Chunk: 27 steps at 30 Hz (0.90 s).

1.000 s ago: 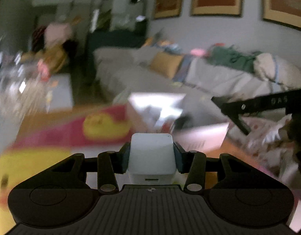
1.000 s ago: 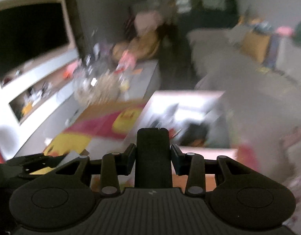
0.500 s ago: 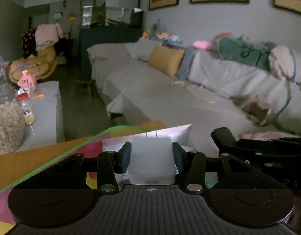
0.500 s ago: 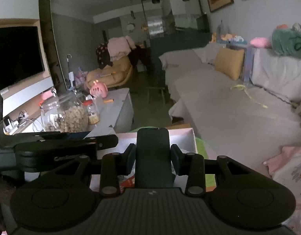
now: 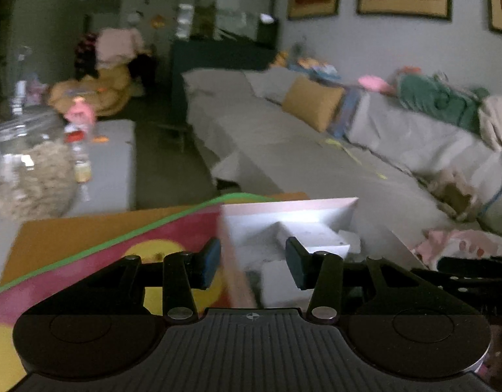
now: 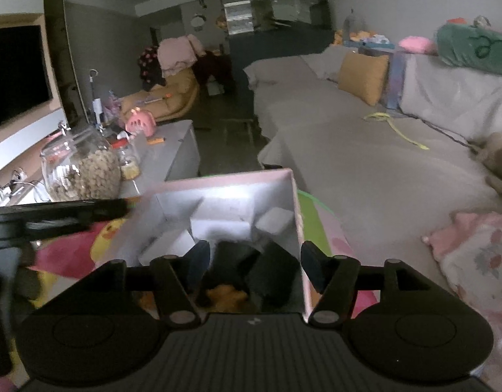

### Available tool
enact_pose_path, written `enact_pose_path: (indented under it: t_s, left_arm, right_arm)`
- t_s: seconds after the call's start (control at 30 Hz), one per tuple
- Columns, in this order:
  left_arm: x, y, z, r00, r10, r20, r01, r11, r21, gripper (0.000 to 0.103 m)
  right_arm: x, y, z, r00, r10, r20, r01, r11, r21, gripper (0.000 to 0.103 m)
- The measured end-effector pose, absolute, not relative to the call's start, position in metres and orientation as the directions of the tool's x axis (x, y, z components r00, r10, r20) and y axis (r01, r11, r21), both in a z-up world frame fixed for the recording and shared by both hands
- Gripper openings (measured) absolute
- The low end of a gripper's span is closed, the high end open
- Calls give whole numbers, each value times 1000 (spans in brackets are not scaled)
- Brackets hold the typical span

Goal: Organize rigid objects

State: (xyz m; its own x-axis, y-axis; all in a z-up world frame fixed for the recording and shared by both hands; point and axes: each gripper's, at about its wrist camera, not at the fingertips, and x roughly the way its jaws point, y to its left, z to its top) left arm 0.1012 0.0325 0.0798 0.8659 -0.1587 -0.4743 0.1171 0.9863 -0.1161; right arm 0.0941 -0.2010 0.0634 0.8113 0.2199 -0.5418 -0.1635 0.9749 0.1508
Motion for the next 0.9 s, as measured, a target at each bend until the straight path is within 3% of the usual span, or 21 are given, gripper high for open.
enact_pose_path:
  t_s: [0.13, 0.27, 0.43, 0.53, 0.6, 0.73, 0.9]
  left_arm:
    - [51, 51, 78, 875, -130, -466, 94, 990, -101, 48]
    - [9, 49, 51, 808, -120, -577, 99, 993, -69, 48]
    - [-11, 28, 12, 722, -102, -684, 102, 994, -41, 51]
    - [-19, 11, 5, 780, -63, -623, 110, 993, 37, 50]
    - [-16, 12, 7, 773, -62, -631, 73, 997, -8, 50]
    - [-19, 11, 4, 788, -46, -614, 46, 999, -17, 51]
    - [-17, 6, 2, 799, -29, -600, 17, 1000, -25, 51]
  right_arm:
    - [63, -206, 61, 814, 221, -537, -171, 975, 142, 67]
    - [32, -204, 51, 791, 232, -565, -178, 972, 151, 80]
    - [31, -182, 12, 684, 237, -690, -163, 972, 172, 80]
    - [21, -169, 0, 729, 178, -661, -154, 983, 96, 83]
    - [18, -158, -5, 733, 140, -666, -179, 984, 10, 85]
    - [21, -162, -4, 721, 99, -685, -128, 992, 8, 103]
    - [16, -160, -6, 743, 84, -664, -108, 994, 5, 103]
